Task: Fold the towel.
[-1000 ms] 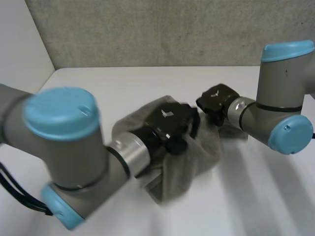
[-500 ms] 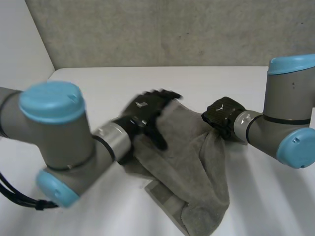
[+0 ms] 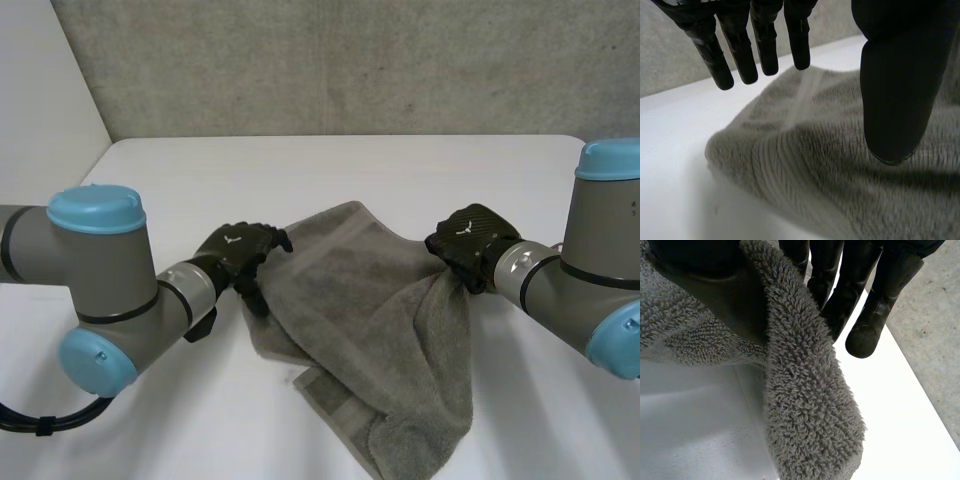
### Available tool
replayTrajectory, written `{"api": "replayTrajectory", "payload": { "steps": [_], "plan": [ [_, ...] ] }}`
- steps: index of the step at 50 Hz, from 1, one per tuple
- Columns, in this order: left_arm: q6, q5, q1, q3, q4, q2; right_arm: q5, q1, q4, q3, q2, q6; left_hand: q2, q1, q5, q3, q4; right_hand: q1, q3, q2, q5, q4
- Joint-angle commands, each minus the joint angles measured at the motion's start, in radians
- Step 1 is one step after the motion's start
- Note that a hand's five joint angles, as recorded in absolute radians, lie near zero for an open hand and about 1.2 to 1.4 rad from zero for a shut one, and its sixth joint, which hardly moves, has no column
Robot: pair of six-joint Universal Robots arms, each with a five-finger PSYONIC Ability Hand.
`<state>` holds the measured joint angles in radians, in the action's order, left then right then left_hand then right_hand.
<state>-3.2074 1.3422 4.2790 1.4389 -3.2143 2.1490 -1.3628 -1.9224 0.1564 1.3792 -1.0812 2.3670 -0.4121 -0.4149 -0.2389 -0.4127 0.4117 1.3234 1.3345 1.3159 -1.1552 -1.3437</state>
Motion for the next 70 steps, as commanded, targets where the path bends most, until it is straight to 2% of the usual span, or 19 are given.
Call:
{"api": "replayTrajectory", "payload": {
  "steps": [1,11,13,20,23,25,28,36,41,47,49,53,55,56,57,58,59,66,70],
  "plan": [
    [-0.078,0.000,-0.001,-0.006,0.002,0.035,0.001,0.000,0.002,0.004,0.000,0.000,-0.256,-0.253,-0.254,-0.255,0.256,0.073,0.062,0.080,-0.067,-0.053],
    [-0.092,0.002,-0.004,-0.037,-0.004,0.081,-0.002,-0.010,-0.003,-0.011,0.030,-0.026,-0.773,-0.770,-0.772,-0.773,0.774,0.073,0.062,0.080,-0.067,-0.053],
    [-0.111,0.002,-0.007,-0.070,-0.002,0.120,-0.002,-0.013,-0.021,-0.028,0.038,-0.031,-0.984,-0.981,-0.982,-0.983,0.984,0.073,0.062,0.080,-0.067,-0.053],
    [-0.121,0.012,-0.011,-0.140,0.008,0.106,-0.013,-0.017,-0.098,-0.100,0.004,-0.005,-0.984,-0.981,-0.983,-0.984,0.985,0.073,0.062,0.080,-0.067,-0.053],
    [-0.111,0.012,-0.016,-0.129,0.017,-0.006,-0.015,-0.017,-0.121,-0.124,-0.065,0.025,-0.984,-0.981,-0.983,-0.984,0.985,0.073,0.062,0.080,-0.067,-0.053],
    [-0.112,0.011,-0.015,-0.068,0.028,-0.154,-0.006,-0.010,-0.123,-0.141,-0.132,0.057,-0.984,-0.981,-0.983,-0.984,0.985,0.073,0.062,0.080,-0.067,-0.053],
    [-0.111,0.009,-0.010,-0.029,0.028,-0.221,-0.009,-0.009,-0.113,-0.158,-0.155,0.069,-0.984,-0.981,-0.983,-0.984,0.985,0.073,0.062,0.080,-0.067,-0.053],
    [-0.120,-0.001,-0.019,0.233,0.082,-0.670,0.007,-0.017,0.141,-0.252,-0.172,0.066,-0.984,-0.981,-0.983,-0.984,0.985,0.073,0.062,0.080,-0.067,-0.053],
    [-0.120,-0.023,-0.021,0.351,0.131,-0.799,0.042,-0.015,0.245,-0.256,-0.148,0.060,-0.984,-0.981,-0.983,-0.984,0.985,0.073,0.062,0.080,-0.067,-0.053],
    [-0.121,-0.066,-0.034,0.440,0.206,-0.811,0.105,-0.018,0.379,-0.243,-0.112,0.008,-0.984,-0.981,-0.983,-0.984,0.985,0.073,0.062,0.080,-0.067,-0.053],
    [-0.126,-0.096,-0.041,0.483,0.255,-0.778,0.119,-0.026,0.461,-0.227,-0.085,-0.058,-0.984,-0.981,-0.983,-0.984,0.985,0.073,0.062,0.080,-0.067,-0.053],
    [-0.128,-0.120,-0.042,0.503,0.274,-0.693,0.117,-0.040,0.497,-0.218,-0.052,-0.121,-0.984,-0.981,-0.983,-0.984,0.985,0.073,0.062,0.080,-0.067,-0.053],
    [-0.126,-0.129,-0.042,0.500,0.274,-0.652,0.117,-0.044,0.485,-0.216,-0.036,-0.132,-0.902,-0.900,-0.901,-0.902,0.903,0.073,0.062,0.080,-0.067,-0.053],
    [-0.126,-0.136,-0.042,0.489,0.274,-0.617,0.117,-0.044,0.485,-0.216,-0.036,-0.132,-0.536,-0.533,-0.535,-0.535,0.537,0.073,0.062,0.080,-0.067,-0.053],
    [-0.126,-0.146,-0.042,0.473,0.274,-0.589,0.116,-0.044,0.476,-0.216,-0.026,-0.130,-0.047,-0.044,-0.046,-0.046,0.047,0.073,0.062,0.080,-0.067,-0.053],
    [-0.126,-0.146,-0.042,0.472,0.274,-0.589,0.116,-0.044,0.476,-0.216,-0.026,-0.130,-0.042,-0.039,-0.041,-0.042,0.043,0.073,0.062,0.080,-0.067,-0.053],
    [-0.126,-0.152,-0.042,0.448,0.274,-0.571,0.116,-0.044,0.460,-0.216,-0.014,-0.129,0.161,0.164,0.163,0.162,-0.161,0.073,0.062,0.080,-0.067,-0.053],
    [-0.111,-0.146,-0.022,0.295,0.237,-0.478,0.105,-0.046,0.382,-0.216,0.004,-0.103,0.181,0.184,0.182,0.182,-0.181,0.073,0.062,0.080,-0.067,-0.053],
    [-0.103,-0.117,0.005,0.180,0.186,-0.353,0.100,-0.047,0.332,-0.210,0.009,-0.065,0.152,0.155,0.153,0.152,-0.151,0.073,0.062,0.080,-0.067,-0.053]
  ]
}}
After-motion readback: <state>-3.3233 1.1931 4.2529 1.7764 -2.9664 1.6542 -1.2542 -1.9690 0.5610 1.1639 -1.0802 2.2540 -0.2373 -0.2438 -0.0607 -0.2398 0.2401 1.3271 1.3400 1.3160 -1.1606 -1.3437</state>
